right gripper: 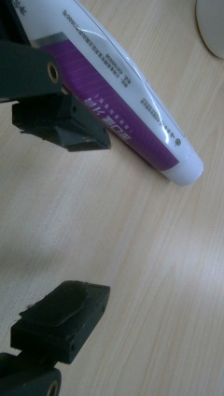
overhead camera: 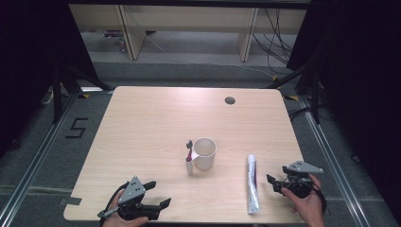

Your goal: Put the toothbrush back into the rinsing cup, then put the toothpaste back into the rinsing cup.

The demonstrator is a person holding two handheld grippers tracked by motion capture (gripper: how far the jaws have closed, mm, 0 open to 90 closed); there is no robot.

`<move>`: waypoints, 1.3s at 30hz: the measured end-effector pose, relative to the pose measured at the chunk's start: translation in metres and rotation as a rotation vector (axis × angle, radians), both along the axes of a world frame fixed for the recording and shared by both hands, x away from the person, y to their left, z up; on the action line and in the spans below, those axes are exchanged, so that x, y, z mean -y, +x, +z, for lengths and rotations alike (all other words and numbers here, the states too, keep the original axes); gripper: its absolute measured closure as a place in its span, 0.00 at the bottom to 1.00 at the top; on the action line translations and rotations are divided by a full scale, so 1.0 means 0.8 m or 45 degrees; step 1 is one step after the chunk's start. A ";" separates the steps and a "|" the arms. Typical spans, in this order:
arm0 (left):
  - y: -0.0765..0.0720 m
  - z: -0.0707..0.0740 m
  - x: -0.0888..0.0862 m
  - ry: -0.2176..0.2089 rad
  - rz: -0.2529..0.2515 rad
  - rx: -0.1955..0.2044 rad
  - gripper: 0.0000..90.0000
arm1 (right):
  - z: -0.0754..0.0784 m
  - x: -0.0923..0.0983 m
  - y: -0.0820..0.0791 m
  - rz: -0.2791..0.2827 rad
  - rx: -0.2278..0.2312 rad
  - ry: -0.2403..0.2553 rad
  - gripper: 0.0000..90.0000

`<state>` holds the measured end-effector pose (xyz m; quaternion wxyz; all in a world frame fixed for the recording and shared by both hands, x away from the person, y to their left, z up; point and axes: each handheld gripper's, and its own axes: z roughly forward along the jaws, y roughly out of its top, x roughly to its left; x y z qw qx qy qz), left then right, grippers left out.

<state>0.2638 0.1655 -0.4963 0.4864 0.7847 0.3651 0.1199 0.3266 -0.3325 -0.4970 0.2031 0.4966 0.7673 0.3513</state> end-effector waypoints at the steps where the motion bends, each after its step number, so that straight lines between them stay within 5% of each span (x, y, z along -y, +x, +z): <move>1: -0.001 -0.003 0.001 -0.006 -0.003 -0.009 0.19 | 0.000 0.000 0.000 0.002 0.001 0.000 0.28; 13: -0.013 -0.014 -0.003 0.033 0.013 -0.052 0.18 | 0.007 0.000 -0.001 0.033 0.037 -0.030 0.32; 14: -0.012 -0.014 -0.005 0.076 0.008 -0.046 0.18 | 0.009 0.000 -0.001 0.043 0.037 -0.024 0.34; 15: -0.013 -0.014 -0.003 0.035 0.021 -0.047 0.18 | 0.010 0.000 -0.001 0.061 0.013 0.013 0.35; 18: -0.013 -0.014 -0.004 0.030 0.022 -0.042 0.18 | 0.021 -0.005 -0.007 0.058 0.016 0.057 0.41; 30: -0.014 -0.015 -0.006 0.082 0.028 -0.035 0.19 | 0.056 -0.030 -0.025 0.199 0.068 0.055 0.72; 34: -0.014 -0.015 -0.007 0.085 0.031 -0.031 0.19 | 0.058 -0.049 -0.034 0.246 0.012 0.100 0.79; 39: -0.014 -0.015 -0.007 0.074 0.035 -0.031 0.19 | 0.059 -0.076 -0.039 0.358 -0.001 0.068 0.84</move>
